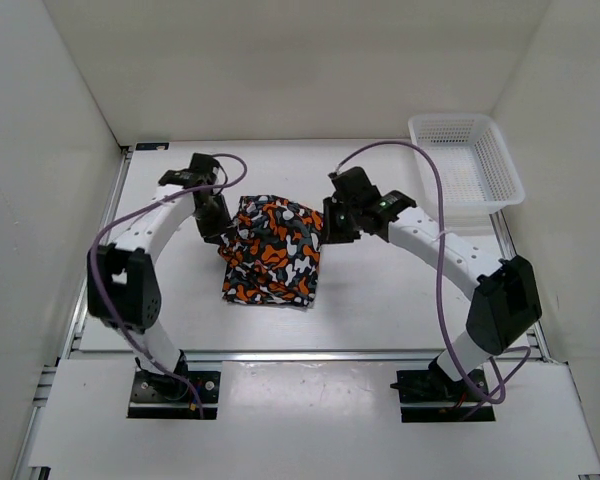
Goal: Fold and stack the shorts
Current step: Fold the shorts
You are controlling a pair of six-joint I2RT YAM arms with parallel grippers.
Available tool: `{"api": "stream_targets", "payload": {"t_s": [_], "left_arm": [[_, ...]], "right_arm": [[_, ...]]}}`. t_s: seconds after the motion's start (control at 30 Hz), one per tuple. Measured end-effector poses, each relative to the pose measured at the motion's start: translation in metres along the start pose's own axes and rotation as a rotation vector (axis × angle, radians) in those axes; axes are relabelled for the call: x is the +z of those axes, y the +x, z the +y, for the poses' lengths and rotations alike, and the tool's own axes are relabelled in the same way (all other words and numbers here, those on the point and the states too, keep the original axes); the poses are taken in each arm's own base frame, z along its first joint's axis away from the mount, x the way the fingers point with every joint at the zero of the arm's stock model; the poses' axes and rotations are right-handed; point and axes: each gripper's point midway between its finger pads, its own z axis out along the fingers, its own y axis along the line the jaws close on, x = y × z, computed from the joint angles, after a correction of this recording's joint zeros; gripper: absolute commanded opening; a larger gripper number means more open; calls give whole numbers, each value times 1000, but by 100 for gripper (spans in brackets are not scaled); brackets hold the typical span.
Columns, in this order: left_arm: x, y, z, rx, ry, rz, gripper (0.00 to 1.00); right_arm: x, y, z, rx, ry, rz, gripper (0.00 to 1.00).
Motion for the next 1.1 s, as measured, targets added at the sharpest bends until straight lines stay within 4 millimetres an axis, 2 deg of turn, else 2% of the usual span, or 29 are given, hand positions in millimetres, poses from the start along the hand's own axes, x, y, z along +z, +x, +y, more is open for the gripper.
{"api": "stream_targets", "payload": {"t_s": [0.03,0.1,0.17,0.23,0.37,0.4,0.47,0.5,0.57,0.6,0.67,0.7,0.73,0.77,0.83,0.93,1.03,1.1], "left_arm": [[10,0,-4,14,-15,18,45],[32,-4,-8,34,-47,53,51],[53,-10,-8,42,-76,72,56],[67,-17,-8,46,-94,82,56],[87,-32,-13,67,-96,89,43],[90,-35,-15,71,-91,89,29],[95,-38,-18,81,-80,88,11],[96,-39,-19,85,-75,87,11],[96,-40,-20,94,-68,88,10],[95,-41,-21,97,-66,86,10],[93,-41,-21,101,-65,84,10],[91,-41,-21,102,-63,83,10],[89,-41,-21,101,-61,83,10],[86,-41,-21,102,-58,84,10],[75,-41,-22,99,-47,78,10],[49,-43,-24,102,-18,46,10],[19,-36,-23,106,18,22,10],[0,-24,-21,106,42,15,10]], "right_arm": [[4,9,-5,7,13,23,43],[10,25,-13,22,27,65,55],[14,39,-17,40,27,103,66],[20,48,-18,69,9,133,67],[48,53,-22,122,-28,184,67],[60,55,-24,132,-34,202,67],[79,65,-28,145,-37,245,67],[86,71,-28,149,-43,266,67],[98,78,-27,155,-62,294,63],[102,80,-25,159,-75,302,55],[108,81,-20,164,-109,305,32],[110,80,-17,173,-126,299,10],[110,79,-15,173,-137,297,3],[111,78,-14,177,-144,290,0],[113,76,-13,182,-146,278,0],[112,77,-18,178,-120,270,0],[100,75,-27,150,-65,254,0],[85,71,-36,121,-12,227,0]]}}
